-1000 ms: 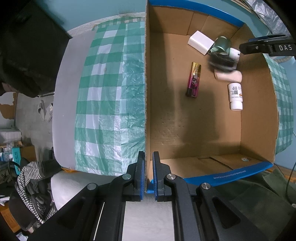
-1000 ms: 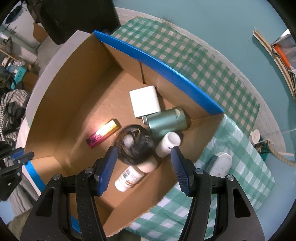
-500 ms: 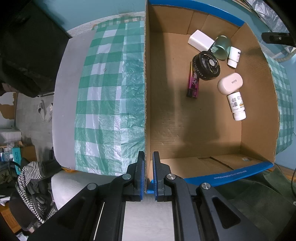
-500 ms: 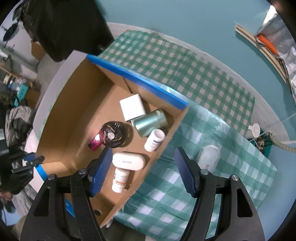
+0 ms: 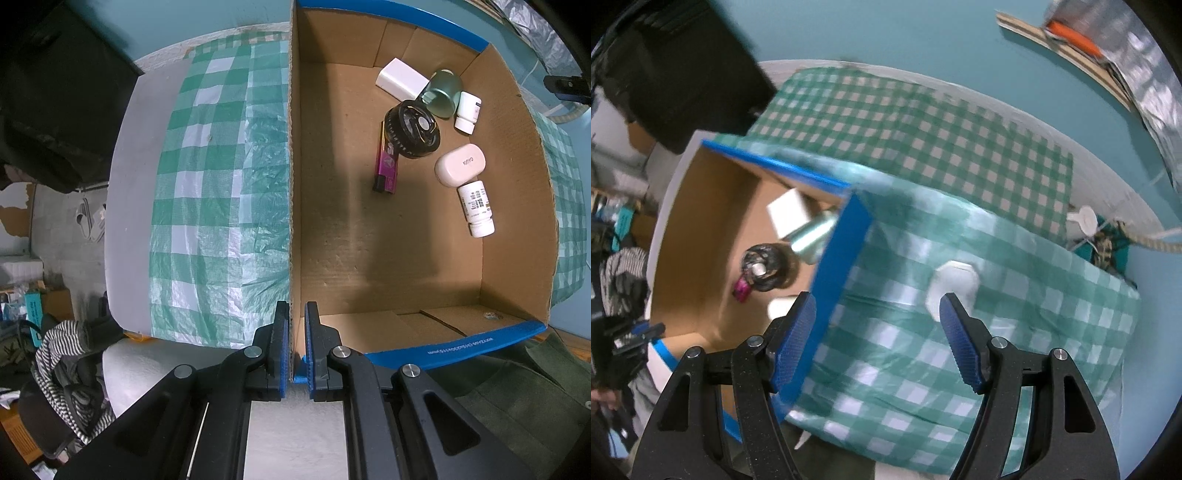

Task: Organize rigid objects
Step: 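Move the right gripper back to the white octagonal case, then grasp the white octagonal case with the right gripper and lift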

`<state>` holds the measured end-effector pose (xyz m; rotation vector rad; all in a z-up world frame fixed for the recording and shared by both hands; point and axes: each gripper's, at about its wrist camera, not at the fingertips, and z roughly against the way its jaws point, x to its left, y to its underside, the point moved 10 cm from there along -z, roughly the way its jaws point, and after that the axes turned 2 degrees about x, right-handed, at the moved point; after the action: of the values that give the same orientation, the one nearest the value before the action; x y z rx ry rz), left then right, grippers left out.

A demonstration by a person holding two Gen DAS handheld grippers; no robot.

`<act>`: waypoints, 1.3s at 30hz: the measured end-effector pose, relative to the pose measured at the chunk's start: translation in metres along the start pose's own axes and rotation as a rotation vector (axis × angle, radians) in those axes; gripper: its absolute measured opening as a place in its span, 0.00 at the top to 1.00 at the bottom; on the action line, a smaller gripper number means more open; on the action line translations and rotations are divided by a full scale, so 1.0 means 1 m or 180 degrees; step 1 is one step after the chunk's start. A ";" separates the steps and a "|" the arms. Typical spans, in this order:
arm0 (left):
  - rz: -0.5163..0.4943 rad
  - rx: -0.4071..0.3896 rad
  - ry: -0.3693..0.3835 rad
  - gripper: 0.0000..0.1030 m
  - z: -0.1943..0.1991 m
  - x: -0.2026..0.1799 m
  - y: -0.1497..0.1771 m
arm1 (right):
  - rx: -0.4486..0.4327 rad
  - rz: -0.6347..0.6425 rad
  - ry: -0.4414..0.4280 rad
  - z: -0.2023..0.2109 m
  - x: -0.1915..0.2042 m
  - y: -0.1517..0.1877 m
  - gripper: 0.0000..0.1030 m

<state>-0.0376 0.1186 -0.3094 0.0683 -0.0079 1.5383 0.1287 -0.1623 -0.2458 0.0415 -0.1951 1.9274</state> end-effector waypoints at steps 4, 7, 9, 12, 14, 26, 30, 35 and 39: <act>-0.0001 0.0002 -0.0003 0.92 0.000 0.000 0.000 | 0.0101 -0.0180 0.0021 -0.015 -0.024 0.000 0.32; -0.0002 -0.0001 -0.0002 0.92 0.000 0.000 0.000 | 0.0215 -0.0357 0.0017 -0.033 -0.041 0.001 0.32; 0.0003 0.0001 -0.0005 0.92 0.000 0.000 0.001 | 0.0269 -0.0430 0.0032 -0.043 -0.049 0.002 0.32; 0.0015 0.0004 -0.0001 0.92 -0.001 0.001 0.001 | 0.0350 -0.0506 0.0052 -0.057 -0.059 0.003 0.32; 0.0026 0.0007 0.0002 0.92 -0.001 0.001 0.002 | 0.0389 -0.0547 0.0039 -0.064 -0.063 0.003 0.32; 0.0051 0.0016 0.0008 0.92 -0.002 0.003 0.001 | 0.0491 -0.0588 0.0127 -0.097 -0.074 0.001 0.32; 0.0064 0.0014 0.0013 0.92 -0.002 0.004 0.001 | 0.0540 -0.0605 0.0145 -0.108 -0.077 0.007 0.32; 0.0068 0.0021 0.0011 0.92 -0.002 0.004 0.002 | 0.0503 -0.0612 0.0168 -0.113 -0.080 0.008 0.32; 0.0078 0.0029 0.0004 0.92 -0.002 0.005 0.003 | 0.0502 -0.0663 0.0126 -0.116 -0.081 0.008 0.34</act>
<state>-0.0401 0.1242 -0.3113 0.0749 -0.0007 1.5630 0.1576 -0.2225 -0.3713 0.1238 -0.0108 1.7305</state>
